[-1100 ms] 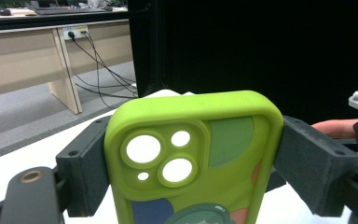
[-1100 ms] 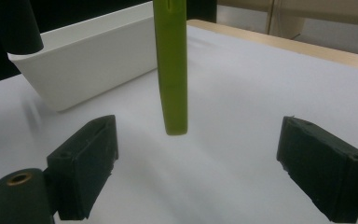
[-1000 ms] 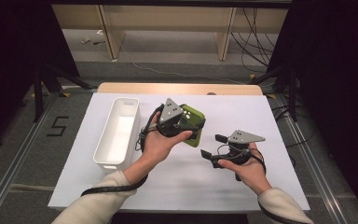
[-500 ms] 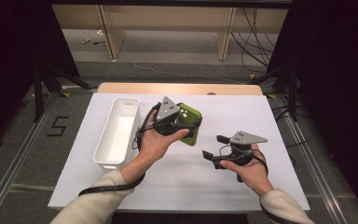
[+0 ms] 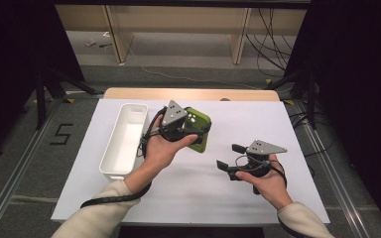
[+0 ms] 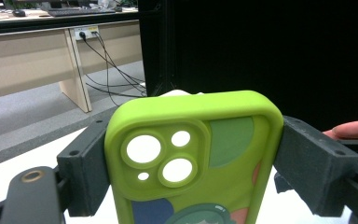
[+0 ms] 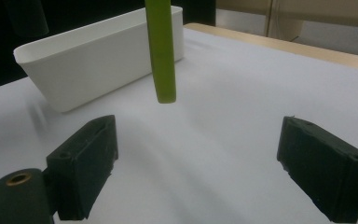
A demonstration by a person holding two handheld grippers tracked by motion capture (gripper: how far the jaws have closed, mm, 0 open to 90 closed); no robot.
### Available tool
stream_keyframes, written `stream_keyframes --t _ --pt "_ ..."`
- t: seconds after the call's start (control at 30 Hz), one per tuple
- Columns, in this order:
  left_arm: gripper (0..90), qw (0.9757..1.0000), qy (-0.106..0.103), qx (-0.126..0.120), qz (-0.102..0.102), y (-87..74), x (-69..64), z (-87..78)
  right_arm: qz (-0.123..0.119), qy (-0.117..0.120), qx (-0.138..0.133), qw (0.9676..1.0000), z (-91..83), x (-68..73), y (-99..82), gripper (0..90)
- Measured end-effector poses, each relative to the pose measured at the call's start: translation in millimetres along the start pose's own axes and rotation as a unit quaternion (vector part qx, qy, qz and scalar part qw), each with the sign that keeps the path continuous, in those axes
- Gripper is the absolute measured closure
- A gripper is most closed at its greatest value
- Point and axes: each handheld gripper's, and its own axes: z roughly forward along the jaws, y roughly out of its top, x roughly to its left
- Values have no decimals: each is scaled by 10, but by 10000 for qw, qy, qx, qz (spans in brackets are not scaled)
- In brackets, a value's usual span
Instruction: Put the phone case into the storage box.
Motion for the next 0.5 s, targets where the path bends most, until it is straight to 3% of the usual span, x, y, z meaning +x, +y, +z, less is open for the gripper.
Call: stream_keyframes --t 0.5 --pt "176 10000 82 19 -24 29 84 -49 9 -15 -37 10000 -49 0 -14 130"
